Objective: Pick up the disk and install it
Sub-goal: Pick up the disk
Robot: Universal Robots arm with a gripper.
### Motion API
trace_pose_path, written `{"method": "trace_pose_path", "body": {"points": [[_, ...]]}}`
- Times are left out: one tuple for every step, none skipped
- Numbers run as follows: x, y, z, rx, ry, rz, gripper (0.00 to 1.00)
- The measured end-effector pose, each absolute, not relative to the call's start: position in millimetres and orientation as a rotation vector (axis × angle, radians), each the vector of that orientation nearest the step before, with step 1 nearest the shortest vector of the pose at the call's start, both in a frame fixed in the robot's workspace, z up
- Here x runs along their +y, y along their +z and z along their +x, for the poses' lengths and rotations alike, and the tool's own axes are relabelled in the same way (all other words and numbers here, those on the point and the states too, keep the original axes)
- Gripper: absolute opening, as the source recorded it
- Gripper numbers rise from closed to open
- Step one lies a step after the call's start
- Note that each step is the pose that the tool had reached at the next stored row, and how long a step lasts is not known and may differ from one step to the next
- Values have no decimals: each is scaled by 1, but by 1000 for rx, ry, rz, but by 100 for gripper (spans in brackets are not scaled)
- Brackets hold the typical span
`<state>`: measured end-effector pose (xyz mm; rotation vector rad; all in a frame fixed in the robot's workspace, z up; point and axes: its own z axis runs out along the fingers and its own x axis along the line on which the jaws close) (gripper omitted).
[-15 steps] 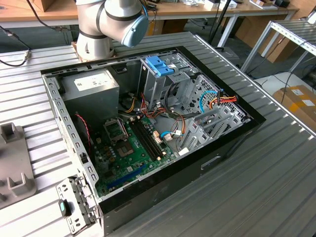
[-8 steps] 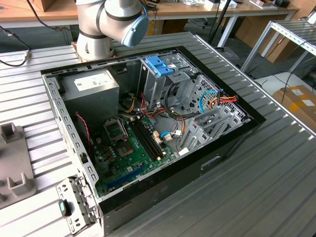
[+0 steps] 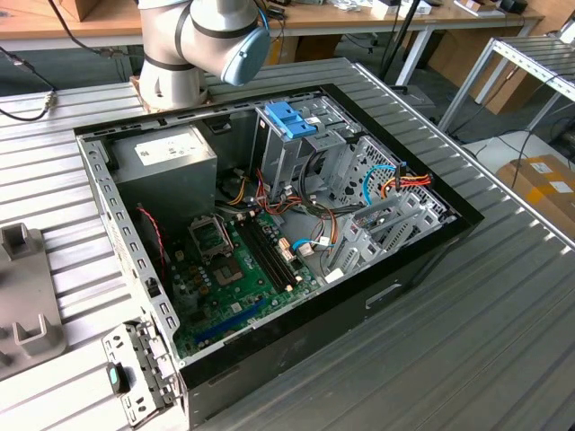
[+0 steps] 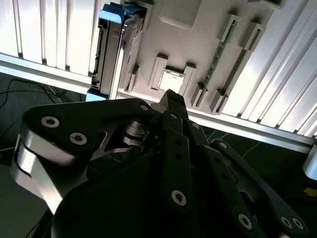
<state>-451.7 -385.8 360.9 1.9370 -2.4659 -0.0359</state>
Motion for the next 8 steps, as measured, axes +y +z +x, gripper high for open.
{"method": "trace_pose_path", "body": {"points": [[-386,361,-452,-2457,-36,1948,10],[-386,361,-452,-2447,-36,1960,10],[-386,361,-452,-2440,-36,1969,10],[-386,361,-452,-2433,-36,1977,10],[-386,361,-452,-2425,-36,1987,10],[-386,361,-452,-2418,-36,1995,10],[-386,361,-452,-2410,-36,2005,10],[-386,361,-452,-2401,-36,2016,10]]}}
